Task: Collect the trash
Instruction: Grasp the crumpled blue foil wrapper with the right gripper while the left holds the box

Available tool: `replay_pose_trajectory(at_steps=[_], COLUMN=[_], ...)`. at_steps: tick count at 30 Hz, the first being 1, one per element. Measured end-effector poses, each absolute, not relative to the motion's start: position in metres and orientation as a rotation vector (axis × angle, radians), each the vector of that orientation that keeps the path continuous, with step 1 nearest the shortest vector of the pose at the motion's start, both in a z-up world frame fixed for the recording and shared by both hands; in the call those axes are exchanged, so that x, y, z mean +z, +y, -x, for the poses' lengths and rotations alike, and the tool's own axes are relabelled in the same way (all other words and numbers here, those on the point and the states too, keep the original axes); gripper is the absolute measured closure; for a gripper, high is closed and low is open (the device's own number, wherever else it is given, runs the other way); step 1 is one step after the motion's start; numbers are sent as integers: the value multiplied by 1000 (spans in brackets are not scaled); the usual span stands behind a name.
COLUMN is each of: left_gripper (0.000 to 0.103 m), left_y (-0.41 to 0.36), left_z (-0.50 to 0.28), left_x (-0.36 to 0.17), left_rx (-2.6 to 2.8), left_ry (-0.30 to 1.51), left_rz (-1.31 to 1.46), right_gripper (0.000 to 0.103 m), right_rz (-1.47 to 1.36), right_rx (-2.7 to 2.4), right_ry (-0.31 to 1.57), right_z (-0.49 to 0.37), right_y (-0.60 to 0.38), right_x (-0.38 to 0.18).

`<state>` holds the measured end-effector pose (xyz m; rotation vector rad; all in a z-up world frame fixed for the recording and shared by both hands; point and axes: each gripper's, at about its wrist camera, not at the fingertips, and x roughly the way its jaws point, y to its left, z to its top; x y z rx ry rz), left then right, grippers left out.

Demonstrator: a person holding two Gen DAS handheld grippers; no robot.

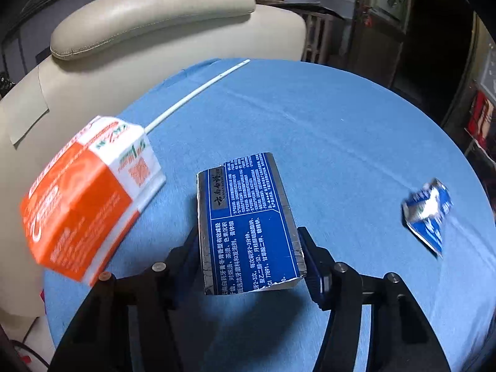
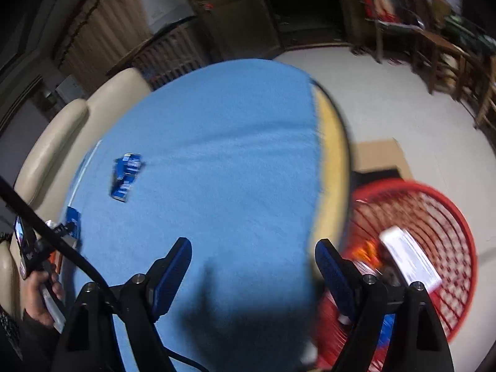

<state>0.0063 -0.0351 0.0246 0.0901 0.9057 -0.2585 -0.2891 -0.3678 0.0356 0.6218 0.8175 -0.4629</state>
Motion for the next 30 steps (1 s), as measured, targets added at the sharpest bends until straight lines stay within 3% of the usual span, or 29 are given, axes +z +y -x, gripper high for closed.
replay_pose_trajectory(at_steps=[12,20,26,30], left_gripper=[43,44,45,45], left_y=[-29,-30,-30,-30], left_z=[26,29,34,32], left_x=[18,11,12,12], left_rx=[-336,-347,-360,-354], left_ry=[915,922,926,932], left_rz=[-88,-122,-119,-113], right_gripper=[18,12,25,43], right_rz=[-607,-441,-401,-435], right_rx=[-213,-290,-251,-223], right_ry=[822,880,903,868], right_z=[78,12,12,32], right_y=[-313,-282,-277,-290], right_x=[25,5,17,36])
